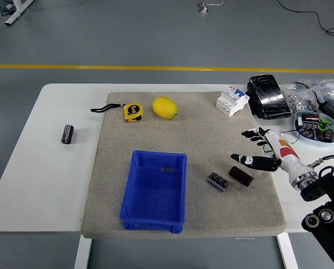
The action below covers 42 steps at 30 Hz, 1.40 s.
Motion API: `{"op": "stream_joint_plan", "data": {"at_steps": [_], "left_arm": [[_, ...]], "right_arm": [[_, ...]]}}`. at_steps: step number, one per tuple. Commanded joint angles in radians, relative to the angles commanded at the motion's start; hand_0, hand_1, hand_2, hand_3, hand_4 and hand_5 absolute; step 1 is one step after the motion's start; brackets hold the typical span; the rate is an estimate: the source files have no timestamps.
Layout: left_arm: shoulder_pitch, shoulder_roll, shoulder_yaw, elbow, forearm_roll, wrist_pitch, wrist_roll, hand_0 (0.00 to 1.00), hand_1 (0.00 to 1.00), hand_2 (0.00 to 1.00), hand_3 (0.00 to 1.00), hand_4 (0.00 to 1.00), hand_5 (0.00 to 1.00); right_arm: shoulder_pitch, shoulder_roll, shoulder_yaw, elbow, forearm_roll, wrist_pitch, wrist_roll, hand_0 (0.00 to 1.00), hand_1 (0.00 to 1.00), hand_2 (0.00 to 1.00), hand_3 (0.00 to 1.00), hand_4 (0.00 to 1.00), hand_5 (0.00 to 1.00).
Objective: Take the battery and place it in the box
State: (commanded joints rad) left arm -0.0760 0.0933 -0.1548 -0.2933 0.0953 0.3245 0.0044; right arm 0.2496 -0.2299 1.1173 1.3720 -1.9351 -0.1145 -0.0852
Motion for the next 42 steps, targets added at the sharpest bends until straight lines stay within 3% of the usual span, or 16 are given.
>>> {"op": "stream_joint_plan", "data": {"at_steps": [4, 5, 8, 20, 28, 29, 40, 42], "left_arm": [[-0.001, 0.001, -0.001, 0.000, 0.003, 0.001, 0.001, 0.729, 0.771, 0.798, 0.683, 0.701, 0.716], [0.000, 0.002, -0.001, 0.000, 0.002, 0.001, 0.001, 0.727, 0.767, 0.797, 0.684, 0.699, 0.712], [0.001, 0.003, 0.002, 0.000, 0.000, 0.000, 0.000, 0.727, 0.767, 0.797, 0.684, 0.699, 0.712], [0.000, 0.004, 0.001, 0.001, 0.004, -0.002, 0.000, 0.725, 0.762, 0.792, 0.684, 0.699, 0.705], [-0.001, 0.005, -0.001, 0.001, 0.008, -0.003, 0.001, 0.724, 0.761, 0.788, 0.685, 0.699, 0.704], [-0.001, 0.005, -0.001, 0.001, 0.008, -0.003, 0.001, 0.725, 0.756, 0.787, 0.685, 0.701, 0.704], [0.005, 0.004, -0.017, 0.002, 0.028, -0.003, 0.011, 0.724, 0.754, 0.787, 0.686, 0.700, 0.702], [0.006, 0.004, -0.020, 0.002, 0.034, -0.003, 0.013, 0.724, 0.755, 0.786, 0.686, 0.702, 0.703]], "right_arm": [[0.005, 0.002, -0.019, 0.005, -0.124, 0.019, -0.014, 0.629, 0.627, 0.650, 0.640, 0.998, 0.232], [0.006, 0.003, -0.024, 0.005, -0.163, 0.021, -0.017, 0.540, 0.563, 0.585, 0.609, 0.998, 0.217], [0.006, 0.003, -0.041, 0.001, -0.236, 0.024, -0.022, 0.540, 0.563, 0.585, 0.609, 0.998, 0.217], [-0.002, -0.004, -0.057, -0.019, -0.238, 0.041, -0.004, 0.510, 0.550, 0.570, 0.620, 0.998, 0.215], [-0.002, 0.002, -0.066, -0.060, -0.197, 0.016, 0.008, 0.495, 0.555, 0.580, 0.620, 0.998, 0.216], [-0.001, 0.002, -0.068, -0.066, -0.196, 0.012, 0.010, 0.447, 0.525, 0.545, 0.584, 0.964, 0.206], [0.002, 0.004, -0.080, -0.114, -0.196, -0.012, 0.025, 0.427, 0.490, 0.507, 0.554, 0.919, 0.182], [0.005, 0.004, -0.084, -0.120, -0.193, -0.014, 0.028, 0.393, 0.450, 0.475, 0.506, 0.862, 0.140]]}}
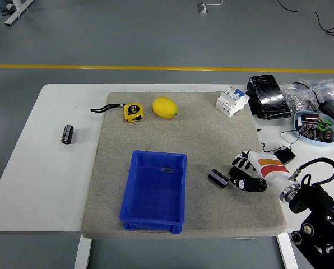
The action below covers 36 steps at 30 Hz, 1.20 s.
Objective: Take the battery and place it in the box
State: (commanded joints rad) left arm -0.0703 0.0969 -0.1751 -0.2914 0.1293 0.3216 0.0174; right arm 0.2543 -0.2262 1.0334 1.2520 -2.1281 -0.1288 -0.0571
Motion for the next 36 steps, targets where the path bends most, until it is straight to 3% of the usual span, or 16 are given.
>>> {"op": "stream_joint_plan", "data": {"at_steps": [14, 36], "left_arm": [[0.002, 0.004, -0.009, 0.000, 0.014, -0.001, 0.002, 0.724, 0.753, 0.785, 0.686, 0.702, 0.702], [-0.006, 0.003, 0.001, -0.001, 0.003, -0.004, -0.001, 0.723, 0.751, 0.782, 0.685, 0.703, 0.703]], "right_arm": [[0.011, -0.022, 0.014, 0.017, -0.003, 0.018, 0.001, 0.389, 0.438, 0.473, 0.502, 0.856, 0.130], [0.028, 0.007, -0.030, -0.068, 0.027, 0.006, 0.009, 0.383, 0.435, 0.473, 0.502, 0.815, 0.101]]}}
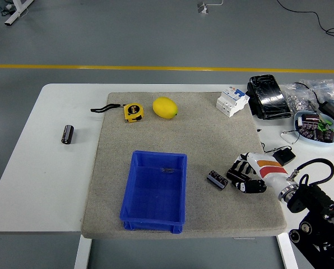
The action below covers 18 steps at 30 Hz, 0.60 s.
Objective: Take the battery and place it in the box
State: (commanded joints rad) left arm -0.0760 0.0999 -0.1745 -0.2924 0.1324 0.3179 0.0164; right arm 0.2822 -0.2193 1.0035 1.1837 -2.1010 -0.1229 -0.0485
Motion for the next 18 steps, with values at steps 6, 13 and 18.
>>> {"op": "stream_joint_plan", "data": {"at_steps": [6, 13, 18], "left_arm": [[0.000, 0.000, 0.001, 0.000, 0.000, -0.001, -0.001, 0.723, 0.750, 0.782, 0.684, 0.703, 0.703], [0.000, 0.001, 0.000, 0.000, 0.000, -0.001, -0.001, 0.723, 0.749, 0.781, 0.685, 0.704, 0.701], [0.000, 0.001, -0.003, 0.000, 0.005, -0.001, 0.001, 0.723, 0.749, 0.780, 0.687, 0.705, 0.702]], "right_arm": [[0.000, 0.000, 0.002, -0.008, 0.000, -0.001, 0.001, 0.425, 0.490, 0.524, 0.543, 0.841, 0.126], [-0.002, -0.006, 0.009, 0.010, -0.003, 0.002, 0.000, 0.444, 0.526, 0.559, 0.590, 0.876, 0.152], [-0.002, -0.009, 0.009, 0.024, -0.006, 0.007, 0.000, 0.465, 0.568, 0.608, 0.622, 0.910, 0.171]]}}
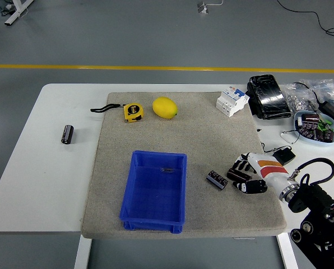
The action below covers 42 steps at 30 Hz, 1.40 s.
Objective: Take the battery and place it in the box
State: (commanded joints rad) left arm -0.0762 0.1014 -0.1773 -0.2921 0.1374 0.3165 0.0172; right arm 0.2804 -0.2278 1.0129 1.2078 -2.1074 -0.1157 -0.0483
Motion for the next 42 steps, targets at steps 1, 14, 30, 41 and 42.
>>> {"op": "stream_joint_plan", "data": {"at_steps": [1, 14, 30, 41, 42], "left_arm": [[0.000, 0.000, 0.001, 0.000, -0.002, 0.000, -0.001, 0.723, 0.749, 0.780, 0.687, 0.705, 0.702], [0.001, -0.001, -0.002, 0.000, 0.003, 0.001, 0.001, 0.723, 0.748, 0.779, 0.688, 0.706, 0.702], [0.005, 0.001, -0.015, 0.000, 0.025, 0.002, 0.010, 0.723, 0.747, 0.779, 0.690, 0.707, 0.703], [0.001, 0.001, -0.017, 0.000, 0.030, 0.003, 0.010, 0.723, 0.747, 0.779, 0.689, 0.707, 0.704], [0.001, 0.001, -0.016, 0.000, 0.029, 0.003, 0.010, 0.723, 0.747, 0.779, 0.689, 0.707, 0.704]], "right_arm": [[0.000, 0.000, 0.001, 0.001, 0.000, 0.001, 0.000, 0.465, 0.568, 0.608, 0.622, 0.910, 0.171], [-0.001, 0.002, 0.006, -0.012, 0.005, -0.001, -0.001, 0.480, 0.578, 0.656, 0.655, 0.940, 0.187], [-0.007, 0.002, -0.008, -0.018, 0.031, -0.032, -0.013, 0.332, 0.381, 0.434, 0.436, 0.771, 0.091], [-0.002, 0.000, -0.002, -0.024, 0.041, -0.026, -0.017, 0.334, 0.367, 0.421, 0.435, 0.786, 0.087], [-0.002, 0.000, -0.001, -0.024, 0.042, -0.026, -0.017, 0.334, 0.367, 0.421, 0.435, 0.786, 0.087]]}}
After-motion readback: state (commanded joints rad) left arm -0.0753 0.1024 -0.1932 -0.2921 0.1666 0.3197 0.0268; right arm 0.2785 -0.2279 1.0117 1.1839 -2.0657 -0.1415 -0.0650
